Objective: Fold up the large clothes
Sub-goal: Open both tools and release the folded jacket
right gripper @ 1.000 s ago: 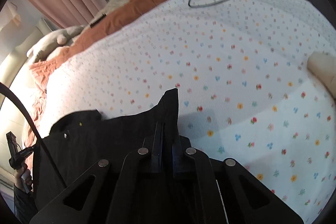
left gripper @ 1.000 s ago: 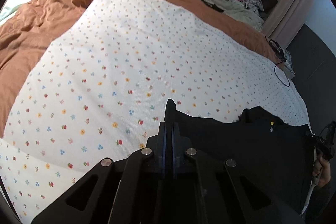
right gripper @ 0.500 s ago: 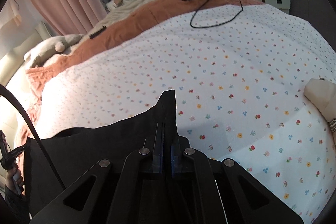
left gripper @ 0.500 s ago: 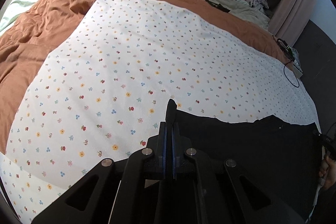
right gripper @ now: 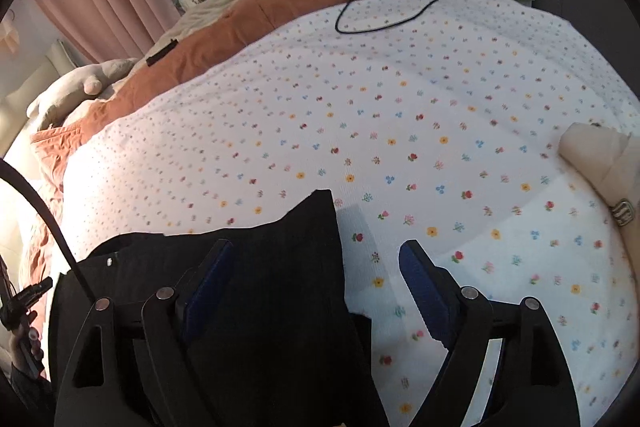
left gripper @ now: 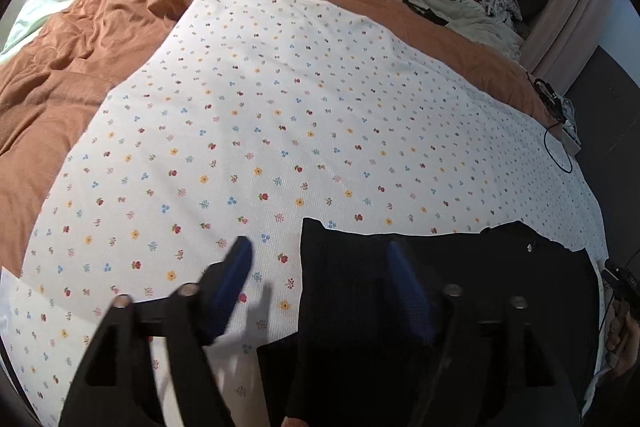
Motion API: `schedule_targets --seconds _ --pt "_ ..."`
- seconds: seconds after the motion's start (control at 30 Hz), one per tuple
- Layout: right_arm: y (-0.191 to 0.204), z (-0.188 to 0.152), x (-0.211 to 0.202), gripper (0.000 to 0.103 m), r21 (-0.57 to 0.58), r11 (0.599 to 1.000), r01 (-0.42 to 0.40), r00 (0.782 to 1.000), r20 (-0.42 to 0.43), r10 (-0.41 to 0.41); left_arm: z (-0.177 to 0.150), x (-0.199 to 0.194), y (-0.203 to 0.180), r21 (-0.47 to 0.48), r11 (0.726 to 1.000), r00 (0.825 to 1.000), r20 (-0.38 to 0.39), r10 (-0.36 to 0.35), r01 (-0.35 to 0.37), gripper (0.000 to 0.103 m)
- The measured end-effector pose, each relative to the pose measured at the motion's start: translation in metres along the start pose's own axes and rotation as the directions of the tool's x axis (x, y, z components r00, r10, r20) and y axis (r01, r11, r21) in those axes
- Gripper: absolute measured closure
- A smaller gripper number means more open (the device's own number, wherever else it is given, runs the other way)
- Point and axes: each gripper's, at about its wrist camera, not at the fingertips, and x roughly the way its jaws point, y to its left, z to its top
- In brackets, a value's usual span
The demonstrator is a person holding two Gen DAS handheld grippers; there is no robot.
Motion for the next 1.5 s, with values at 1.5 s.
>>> schedule_targets --seconds 1.5 --pt "0.112 -0.186 -0.171 0.036 -0.197 0.966 -0.170 0.984 -0.083 0.156 -0.243 -0.150 0.055 -0.288 0.944 0.983 -0.034 -0.179 0.162 0.023"
